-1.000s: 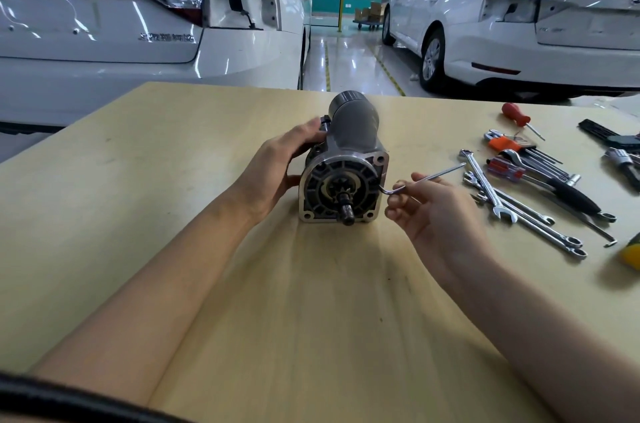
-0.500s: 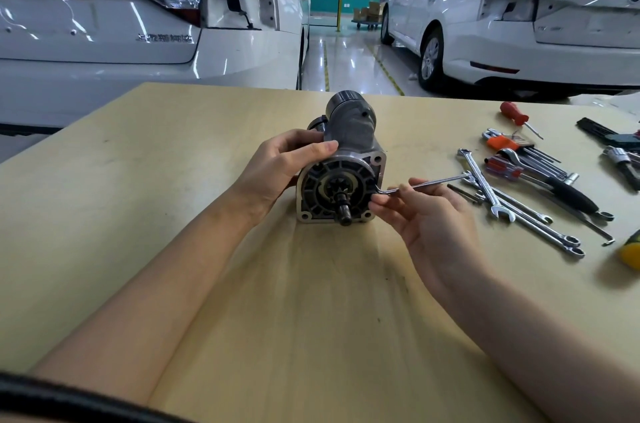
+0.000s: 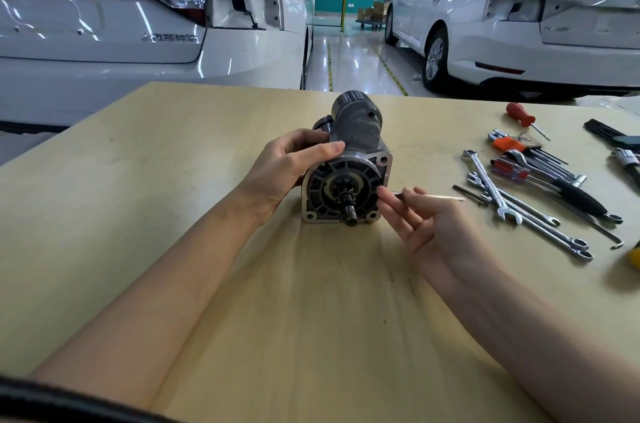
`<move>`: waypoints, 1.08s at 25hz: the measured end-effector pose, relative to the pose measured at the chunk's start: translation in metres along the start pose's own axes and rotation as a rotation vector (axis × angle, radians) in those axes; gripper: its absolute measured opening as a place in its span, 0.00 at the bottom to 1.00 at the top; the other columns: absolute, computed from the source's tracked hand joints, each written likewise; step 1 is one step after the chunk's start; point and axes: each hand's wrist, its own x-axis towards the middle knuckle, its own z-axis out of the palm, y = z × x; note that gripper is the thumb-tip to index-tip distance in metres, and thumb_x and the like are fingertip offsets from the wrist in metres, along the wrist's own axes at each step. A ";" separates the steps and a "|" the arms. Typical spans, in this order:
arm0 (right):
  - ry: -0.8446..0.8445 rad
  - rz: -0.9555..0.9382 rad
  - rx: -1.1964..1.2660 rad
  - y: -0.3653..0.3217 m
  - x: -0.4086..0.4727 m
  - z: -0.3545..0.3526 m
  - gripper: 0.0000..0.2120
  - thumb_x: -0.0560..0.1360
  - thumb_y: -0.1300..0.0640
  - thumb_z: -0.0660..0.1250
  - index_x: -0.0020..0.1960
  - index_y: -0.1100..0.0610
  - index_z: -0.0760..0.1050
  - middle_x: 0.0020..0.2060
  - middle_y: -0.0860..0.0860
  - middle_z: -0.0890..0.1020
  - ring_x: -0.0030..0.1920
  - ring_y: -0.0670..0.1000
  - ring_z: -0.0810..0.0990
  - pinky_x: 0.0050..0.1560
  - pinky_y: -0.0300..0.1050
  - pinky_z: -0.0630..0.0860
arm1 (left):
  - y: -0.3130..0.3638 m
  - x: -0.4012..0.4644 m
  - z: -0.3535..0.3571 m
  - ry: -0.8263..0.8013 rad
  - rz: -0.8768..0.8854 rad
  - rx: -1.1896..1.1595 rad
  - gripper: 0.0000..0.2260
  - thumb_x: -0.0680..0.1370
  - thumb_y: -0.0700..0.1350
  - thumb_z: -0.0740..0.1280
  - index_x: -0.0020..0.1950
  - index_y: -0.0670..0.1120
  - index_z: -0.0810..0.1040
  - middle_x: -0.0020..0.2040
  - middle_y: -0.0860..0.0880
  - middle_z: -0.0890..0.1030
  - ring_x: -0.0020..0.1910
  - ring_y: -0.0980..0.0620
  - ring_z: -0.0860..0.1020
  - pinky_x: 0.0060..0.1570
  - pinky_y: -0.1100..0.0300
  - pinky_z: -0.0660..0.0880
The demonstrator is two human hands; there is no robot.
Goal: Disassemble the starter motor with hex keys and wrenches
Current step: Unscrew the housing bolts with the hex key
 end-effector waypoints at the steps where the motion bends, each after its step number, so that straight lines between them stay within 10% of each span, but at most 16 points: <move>1: 0.005 0.039 0.025 0.001 -0.001 0.000 0.09 0.76 0.75 0.58 0.44 0.63 0.69 0.40 0.59 0.76 0.37 0.57 0.86 0.33 0.42 0.81 | 0.000 0.000 0.000 0.002 0.001 -0.002 0.15 0.67 0.49 0.73 0.51 0.45 0.81 0.44 0.52 0.83 0.43 0.55 0.82 0.40 0.64 0.77; 13: -0.074 -0.172 -0.116 0.001 -0.005 0.000 0.11 0.75 0.72 0.65 0.46 0.59 0.66 0.28 0.54 0.81 0.39 0.57 0.86 0.40 0.44 0.82 | -0.001 0.000 0.001 0.014 -0.001 -0.007 0.15 0.67 0.49 0.73 0.51 0.45 0.82 0.45 0.51 0.84 0.45 0.54 0.82 0.44 0.62 0.78; 19: -0.202 -0.880 -0.994 0.004 0.004 0.003 0.21 0.76 0.69 0.66 0.67 0.54 0.71 0.36 0.43 0.77 0.35 0.51 0.83 0.40 0.41 0.79 | 0.001 -0.001 0.002 0.015 -0.011 0.018 0.15 0.69 0.52 0.71 0.51 0.46 0.82 0.47 0.51 0.84 0.47 0.54 0.82 0.49 0.58 0.78; 22: -0.347 -1.295 -1.465 0.013 0.006 0.003 0.23 0.71 0.74 0.66 0.63 0.58 0.79 0.41 0.53 0.76 0.36 0.49 0.75 0.38 0.36 0.68 | 0.004 -0.002 0.000 0.008 -0.103 -0.108 0.21 0.78 0.60 0.59 0.50 0.45 0.82 0.49 0.48 0.84 0.50 0.50 0.80 0.53 0.52 0.73; 27: -0.403 -1.246 -1.418 0.013 0.007 0.001 0.17 0.73 0.73 0.66 0.58 0.60 0.81 0.43 0.54 0.77 0.37 0.48 0.74 0.37 0.38 0.70 | 0.007 -0.001 -0.005 -0.026 -0.154 -0.239 0.30 0.81 0.62 0.48 0.48 0.44 0.83 0.51 0.47 0.84 0.54 0.48 0.78 0.54 0.50 0.70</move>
